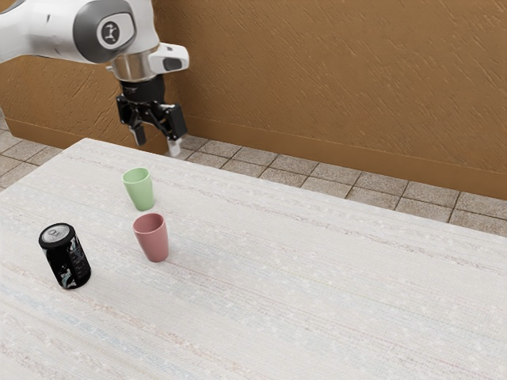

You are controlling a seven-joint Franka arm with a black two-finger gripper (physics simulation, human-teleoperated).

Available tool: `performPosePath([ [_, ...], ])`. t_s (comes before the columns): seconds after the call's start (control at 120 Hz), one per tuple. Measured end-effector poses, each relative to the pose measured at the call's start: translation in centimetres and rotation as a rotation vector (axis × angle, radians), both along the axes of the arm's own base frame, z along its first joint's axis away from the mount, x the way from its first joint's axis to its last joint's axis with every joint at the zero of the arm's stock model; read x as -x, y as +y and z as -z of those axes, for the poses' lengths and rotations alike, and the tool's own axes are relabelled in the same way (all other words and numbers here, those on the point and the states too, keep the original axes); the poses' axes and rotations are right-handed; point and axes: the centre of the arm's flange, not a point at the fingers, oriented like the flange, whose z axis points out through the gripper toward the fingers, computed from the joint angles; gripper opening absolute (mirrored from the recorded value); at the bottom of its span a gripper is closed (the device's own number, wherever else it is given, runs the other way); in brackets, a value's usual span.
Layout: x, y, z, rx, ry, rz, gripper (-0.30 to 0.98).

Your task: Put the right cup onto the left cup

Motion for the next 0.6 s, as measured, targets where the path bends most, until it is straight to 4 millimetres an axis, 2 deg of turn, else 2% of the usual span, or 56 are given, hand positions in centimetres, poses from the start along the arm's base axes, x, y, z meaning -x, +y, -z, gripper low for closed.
performPosePath([
  [0.125, 0.0, 0.6, 0.1, 0.0, 0.001, -0.011, 0.69],
  [0.242, 0.1, 0.7, 1.0, 0.001, 0.011, -0.011, 0.69],
  [0.458, 0.1, 0.2, 3.8, 0.005, 0.031, -0.005, 0.69],
  [0.6, 0.1, 0.7, 6.1, 0.015, 0.049, -0.018, 0.69],
])
